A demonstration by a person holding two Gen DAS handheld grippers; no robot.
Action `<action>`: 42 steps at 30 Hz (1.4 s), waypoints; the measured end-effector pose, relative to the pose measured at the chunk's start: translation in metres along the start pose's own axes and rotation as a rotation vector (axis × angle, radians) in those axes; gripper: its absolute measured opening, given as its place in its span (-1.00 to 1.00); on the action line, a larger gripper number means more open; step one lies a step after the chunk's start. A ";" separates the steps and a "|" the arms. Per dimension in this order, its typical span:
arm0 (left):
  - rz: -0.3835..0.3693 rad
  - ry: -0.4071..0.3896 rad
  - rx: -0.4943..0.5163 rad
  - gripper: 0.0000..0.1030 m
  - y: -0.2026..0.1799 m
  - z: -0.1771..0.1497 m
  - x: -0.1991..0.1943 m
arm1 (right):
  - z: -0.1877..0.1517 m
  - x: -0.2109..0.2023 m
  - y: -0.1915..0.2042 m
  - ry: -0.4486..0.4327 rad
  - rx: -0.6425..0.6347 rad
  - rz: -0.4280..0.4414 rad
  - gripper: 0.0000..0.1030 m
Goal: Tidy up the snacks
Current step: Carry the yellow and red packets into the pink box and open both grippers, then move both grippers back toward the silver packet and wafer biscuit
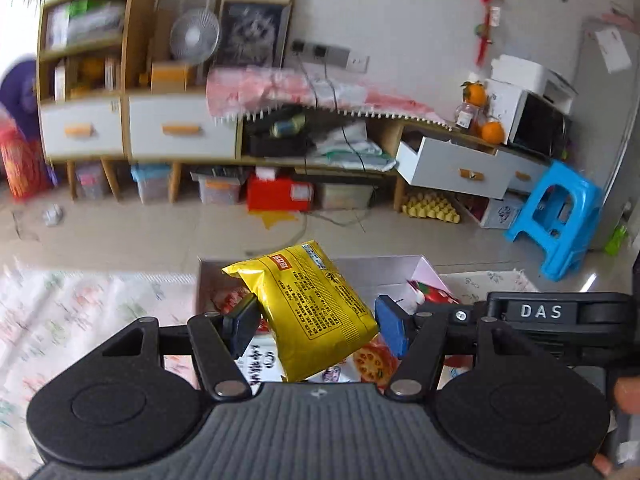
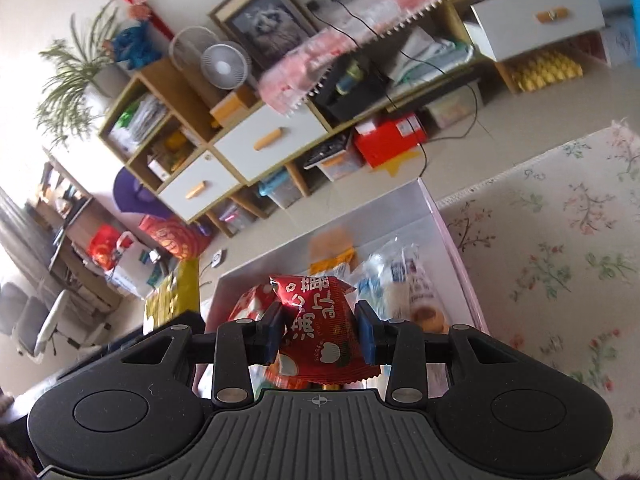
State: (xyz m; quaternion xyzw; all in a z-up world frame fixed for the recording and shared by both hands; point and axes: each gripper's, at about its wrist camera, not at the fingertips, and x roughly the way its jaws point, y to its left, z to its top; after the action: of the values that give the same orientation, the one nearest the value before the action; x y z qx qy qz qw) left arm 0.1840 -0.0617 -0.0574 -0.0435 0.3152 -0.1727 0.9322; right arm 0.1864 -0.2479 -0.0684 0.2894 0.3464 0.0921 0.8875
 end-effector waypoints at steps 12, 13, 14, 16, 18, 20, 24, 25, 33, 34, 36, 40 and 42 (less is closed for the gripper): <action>0.047 0.016 -0.049 0.46 0.009 0.001 -0.007 | 0.012 0.012 0.005 -0.048 0.002 0.018 0.31; 0.047 0.011 -0.051 0.46 0.009 0.000 -0.014 | 0.009 0.006 0.005 -0.049 -0.007 0.023 0.31; 0.045 0.005 -0.055 0.46 0.009 -0.001 -0.022 | 0.005 0.000 0.004 -0.050 -0.005 0.027 0.31; 0.051 -0.006 -0.069 0.48 0.010 -0.004 -0.040 | -0.004 -0.016 -0.001 -0.051 0.016 0.035 0.31; 0.062 -0.004 -0.091 0.51 0.014 -0.008 -0.057 | -0.009 -0.030 -0.007 -0.058 0.036 0.036 0.31; 0.083 -0.003 -0.120 0.55 0.020 -0.015 -0.072 | -0.016 -0.047 -0.011 -0.064 0.048 0.044 0.31; 0.133 0.035 -0.166 0.66 0.030 -0.036 -0.091 | -0.035 -0.083 -0.015 -0.076 0.034 0.022 0.44; 0.150 0.057 -0.182 0.66 0.031 -0.042 -0.092 | -0.041 -0.090 -0.016 -0.077 0.032 0.014 0.47; 0.172 0.172 -0.250 0.65 0.041 -0.089 -0.093 | -0.101 -0.111 -0.011 -0.027 -0.090 -0.124 0.59; 0.174 0.178 -0.258 0.65 0.041 -0.090 -0.093 | -0.107 -0.109 -0.009 -0.016 -0.111 -0.135 0.59; 0.163 0.183 -0.279 0.65 0.043 -0.092 -0.092 | -0.115 -0.106 -0.006 -0.004 -0.134 -0.141 0.59; 0.158 0.178 -0.299 0.66 0.044 -0.093 -0.090 | -0.130 -0.103 0.004 -0.003 -0.223 -0.156 0.59; 0.158 0.174 -0.304 0.66 0.045 -0.092 -0.089 | -0.135 -0.101 0.003 0.006 -0.226 -0.156 0.59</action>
State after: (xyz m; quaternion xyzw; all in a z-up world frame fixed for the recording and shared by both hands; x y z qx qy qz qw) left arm 0.0755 0.0139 -0.0882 -0.1437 0.4194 -0.0522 0.8948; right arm 0.0215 -0.2216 -0.0903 0.1595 0.3577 0.0623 0.9180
